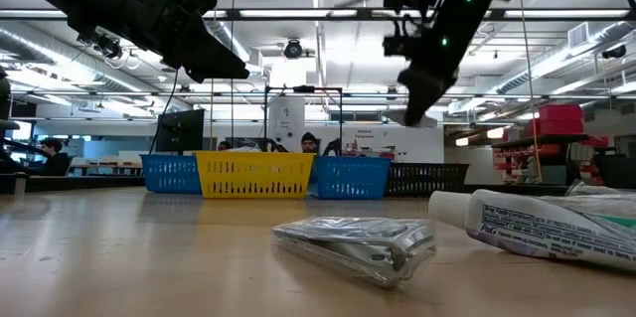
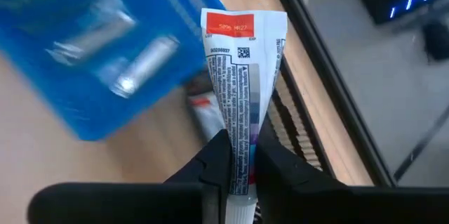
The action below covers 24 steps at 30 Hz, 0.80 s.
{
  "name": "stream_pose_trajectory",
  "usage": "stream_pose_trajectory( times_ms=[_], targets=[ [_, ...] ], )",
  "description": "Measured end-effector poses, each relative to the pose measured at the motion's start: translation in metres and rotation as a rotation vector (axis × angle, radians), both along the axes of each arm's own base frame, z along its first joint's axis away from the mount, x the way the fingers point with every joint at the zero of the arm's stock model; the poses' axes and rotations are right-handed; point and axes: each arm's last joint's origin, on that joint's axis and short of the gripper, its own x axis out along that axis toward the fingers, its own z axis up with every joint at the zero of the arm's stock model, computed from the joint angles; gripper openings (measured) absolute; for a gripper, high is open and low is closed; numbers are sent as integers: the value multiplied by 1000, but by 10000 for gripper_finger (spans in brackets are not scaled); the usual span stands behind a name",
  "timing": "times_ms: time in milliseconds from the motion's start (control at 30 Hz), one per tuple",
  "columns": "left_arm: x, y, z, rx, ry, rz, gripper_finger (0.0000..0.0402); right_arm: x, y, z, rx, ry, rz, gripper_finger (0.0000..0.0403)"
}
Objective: Pick & Place Travel size toiletries
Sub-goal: Put the toothpaste into the black bin, then put the green toothbrush into the left blue bin
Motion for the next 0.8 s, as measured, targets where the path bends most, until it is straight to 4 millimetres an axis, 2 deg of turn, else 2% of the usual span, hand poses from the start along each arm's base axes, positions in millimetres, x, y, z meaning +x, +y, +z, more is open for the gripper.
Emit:
stream_pose_trajectory(
  times_ms=[133, 267, 400, 533, 667, 800],
  targets=[
    [0, 0, 0, 0, 0, 0, 153, -10, -33, -13, 66, 16, -40, 57],
    [0, 0, 0, -1, 0, 0, 153, -21, -50, -30, 139, 39, 25, 60],
    [0, 0, 0, -1, 0, 0, 153, -27, -56, -42, 166, 48, 71, 86],
    [0, 0, 0, -3, 0, 1, 153, -32, -58, -50, 162, 41, 55, 134],
    [0, 0, 0, -4, 0, 1, 153, -29, -58, -47, 155, 19, 57, 181],
    [0, 0, 0, -5, 0, 1, 153, -19, -53, -35, 159, -46, 41, 210]
  ],
)
